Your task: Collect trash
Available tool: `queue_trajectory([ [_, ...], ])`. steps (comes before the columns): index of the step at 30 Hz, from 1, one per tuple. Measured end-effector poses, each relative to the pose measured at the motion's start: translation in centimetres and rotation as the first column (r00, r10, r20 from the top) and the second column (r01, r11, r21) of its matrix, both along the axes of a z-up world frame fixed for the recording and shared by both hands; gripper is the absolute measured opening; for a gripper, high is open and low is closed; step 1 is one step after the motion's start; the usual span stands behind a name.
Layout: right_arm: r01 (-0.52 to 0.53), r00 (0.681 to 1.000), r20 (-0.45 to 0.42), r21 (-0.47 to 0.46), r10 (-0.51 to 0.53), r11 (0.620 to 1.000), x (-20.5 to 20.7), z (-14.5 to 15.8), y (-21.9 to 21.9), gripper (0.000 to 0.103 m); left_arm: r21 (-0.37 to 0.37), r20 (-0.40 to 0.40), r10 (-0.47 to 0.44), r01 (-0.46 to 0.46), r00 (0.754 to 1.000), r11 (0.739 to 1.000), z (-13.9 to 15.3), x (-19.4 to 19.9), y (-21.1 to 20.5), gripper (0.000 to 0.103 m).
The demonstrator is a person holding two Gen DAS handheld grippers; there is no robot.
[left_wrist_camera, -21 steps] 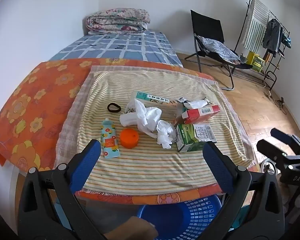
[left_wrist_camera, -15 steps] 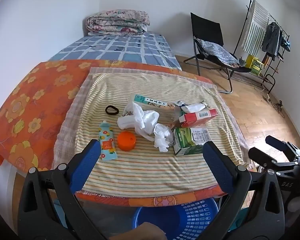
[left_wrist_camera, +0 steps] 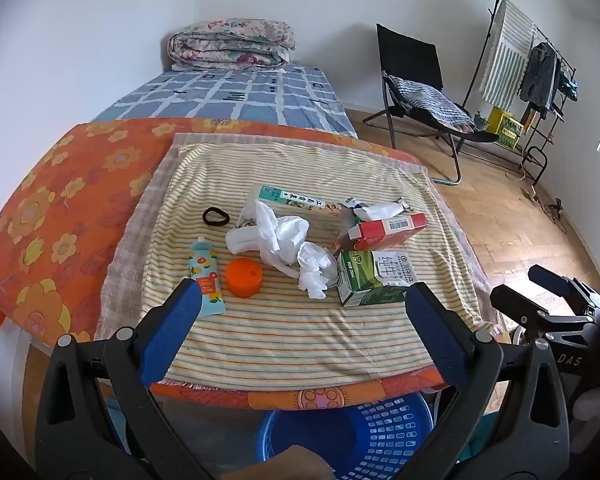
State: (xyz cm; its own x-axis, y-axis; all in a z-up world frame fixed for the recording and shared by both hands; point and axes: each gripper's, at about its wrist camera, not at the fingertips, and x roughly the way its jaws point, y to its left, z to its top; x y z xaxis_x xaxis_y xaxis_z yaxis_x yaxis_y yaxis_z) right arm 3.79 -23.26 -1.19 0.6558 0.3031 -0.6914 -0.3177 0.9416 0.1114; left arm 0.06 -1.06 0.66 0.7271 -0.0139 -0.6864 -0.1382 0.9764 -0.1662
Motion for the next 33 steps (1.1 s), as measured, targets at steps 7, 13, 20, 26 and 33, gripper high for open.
queue_trajectory([
  [7, 0.002, 1.0, -0.002, 0.011, -0.002, 1.0, 0.03, -0.01, -0.05, 0.103, 0.001, -0.001, -0.001, 0.001, 1.0, 1.0, -0.01, -0.02, -0.24, 0.103],
  [13, 0.006, 1.0, 0.003, 0.021, -0.006, 1.0, -0.1, 0.29, -0.29, 0.103, 0.001, 0.0, 0.0, 0.0, 1.0, 1.0, -0.16, -0.03, 0.03, 0.103],
  [20, 0.013, 1.0, -0.006, 0.031, -0.012, 0.999, 0.16, 0.27, -0.57, 0.103, 0.001, -0.001, -0.001, 0.001, 1.0, 1.0, -0.1, -0.09, -0.11, 0.103],
  [26, 0.014, 1.0, -0.011, 0.04, -0.014, 0.999, 0.21, 0.19, -0.64, 0.103, 0.003, 0.0, -0.001, 0.001, 1.0, 1.0, -0.1, -0.09, -0.16, 0.103],
  [33, 0.014, 1.0, -0.009, 0.04, -0.014, 0.999, 0.18, 0.27, -0.62, 0.103, 0.001, -0.002, -0.001, 0.001, 1.0, 1.0, -0.06, -0.05, -0.06, 0.103],
])
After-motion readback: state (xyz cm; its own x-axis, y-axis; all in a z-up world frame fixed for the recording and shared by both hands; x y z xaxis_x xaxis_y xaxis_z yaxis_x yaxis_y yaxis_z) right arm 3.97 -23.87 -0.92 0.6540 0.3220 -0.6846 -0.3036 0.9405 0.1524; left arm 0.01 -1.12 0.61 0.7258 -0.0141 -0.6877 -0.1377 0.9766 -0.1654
